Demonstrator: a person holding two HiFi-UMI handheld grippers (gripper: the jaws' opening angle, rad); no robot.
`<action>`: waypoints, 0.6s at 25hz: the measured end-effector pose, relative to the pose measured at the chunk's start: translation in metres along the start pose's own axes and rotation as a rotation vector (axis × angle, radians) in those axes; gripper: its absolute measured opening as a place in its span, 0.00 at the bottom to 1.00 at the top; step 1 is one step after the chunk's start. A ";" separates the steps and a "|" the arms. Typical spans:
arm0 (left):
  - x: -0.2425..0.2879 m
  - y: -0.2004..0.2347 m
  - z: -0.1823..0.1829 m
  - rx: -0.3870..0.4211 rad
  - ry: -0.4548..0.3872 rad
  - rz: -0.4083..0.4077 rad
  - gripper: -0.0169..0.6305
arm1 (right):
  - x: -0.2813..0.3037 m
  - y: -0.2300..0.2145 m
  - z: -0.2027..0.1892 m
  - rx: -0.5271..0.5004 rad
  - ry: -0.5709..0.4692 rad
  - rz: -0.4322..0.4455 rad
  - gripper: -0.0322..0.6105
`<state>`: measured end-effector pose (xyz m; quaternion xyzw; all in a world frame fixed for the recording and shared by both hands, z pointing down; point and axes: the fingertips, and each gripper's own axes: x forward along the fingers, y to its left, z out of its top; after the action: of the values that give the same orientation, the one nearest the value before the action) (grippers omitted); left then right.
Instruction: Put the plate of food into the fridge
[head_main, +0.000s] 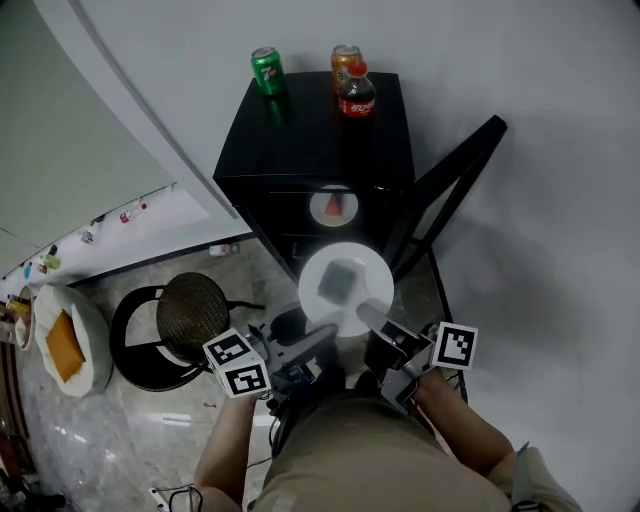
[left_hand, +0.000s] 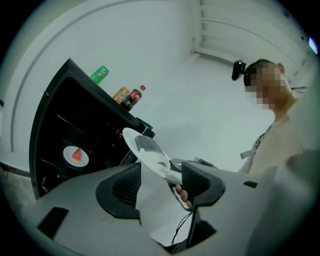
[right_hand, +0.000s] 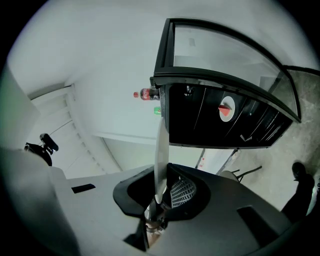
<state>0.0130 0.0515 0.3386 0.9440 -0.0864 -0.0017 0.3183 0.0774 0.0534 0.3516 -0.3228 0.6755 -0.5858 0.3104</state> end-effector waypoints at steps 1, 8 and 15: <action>0.002 -0.003 -0.004 -0.019 -0.006 -0.004 0.39 | -0.003 -0.001 -0.002 0.000 0.009 0.001 0.12; 0.012 -0.023 -0.036 -0.118 -0.022 -0.047 0.34 | -0.026 -0.012 -0.016 0.027 0.063 0.006 0.12; 0.011 -0.027 -0.046 -0.309 -0.121 -0.081 0.25 | -0.033 -0.015 -0.021 -0.005 0.113 0.004 0.12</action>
<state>0.0306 0.0983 0.3595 0.8847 -0.0660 -0.0845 0.4536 0.0816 0.0901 0.3702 -0.2888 0.6939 -0.6009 0.2722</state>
